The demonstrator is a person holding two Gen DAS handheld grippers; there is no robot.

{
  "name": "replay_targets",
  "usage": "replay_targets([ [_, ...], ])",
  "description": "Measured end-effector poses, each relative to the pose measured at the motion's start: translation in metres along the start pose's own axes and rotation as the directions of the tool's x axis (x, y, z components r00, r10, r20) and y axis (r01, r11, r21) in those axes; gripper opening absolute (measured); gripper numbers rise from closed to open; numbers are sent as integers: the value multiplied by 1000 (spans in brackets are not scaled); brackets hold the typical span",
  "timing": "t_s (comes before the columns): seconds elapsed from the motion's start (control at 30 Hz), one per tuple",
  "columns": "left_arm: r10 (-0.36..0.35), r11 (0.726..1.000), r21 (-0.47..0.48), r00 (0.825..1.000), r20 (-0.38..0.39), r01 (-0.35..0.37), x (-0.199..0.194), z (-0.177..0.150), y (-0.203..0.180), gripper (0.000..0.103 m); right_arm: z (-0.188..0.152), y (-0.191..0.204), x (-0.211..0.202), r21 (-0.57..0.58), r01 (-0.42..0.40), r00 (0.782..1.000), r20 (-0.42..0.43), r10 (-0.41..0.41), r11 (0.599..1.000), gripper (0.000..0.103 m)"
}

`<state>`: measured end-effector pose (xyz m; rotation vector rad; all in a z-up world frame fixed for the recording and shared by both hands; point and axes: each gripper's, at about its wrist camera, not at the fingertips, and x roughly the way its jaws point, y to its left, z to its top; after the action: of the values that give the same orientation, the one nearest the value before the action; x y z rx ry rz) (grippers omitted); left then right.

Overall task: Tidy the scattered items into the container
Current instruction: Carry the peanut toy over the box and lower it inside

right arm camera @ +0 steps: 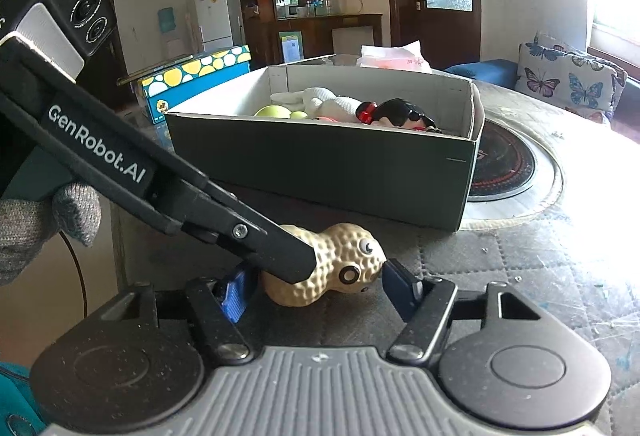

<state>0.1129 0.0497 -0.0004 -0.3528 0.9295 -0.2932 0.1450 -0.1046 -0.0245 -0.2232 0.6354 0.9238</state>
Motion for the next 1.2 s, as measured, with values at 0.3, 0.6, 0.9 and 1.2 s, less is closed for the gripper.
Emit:
replay_targets([
  [0.3,-12,1000,26,999,50,10,-23,5,-3,46,14,15,-13,-41,27,999,40,-26,999,70],
  [0.6,-14,998,59,988,155,5,-51,46,4,46,64,21,-17,-103,73,990,131,-59,992,69],
  [0.9,11,1000,-15,983,186,-9,-49,82,45,46,105,14,25,-115,39,992,123,-25,993,69],
  [1.2,31,993,-115,984,175,-11,-32,98,91,46,121,9,72,-90,2,998,68,4,996,69],
])
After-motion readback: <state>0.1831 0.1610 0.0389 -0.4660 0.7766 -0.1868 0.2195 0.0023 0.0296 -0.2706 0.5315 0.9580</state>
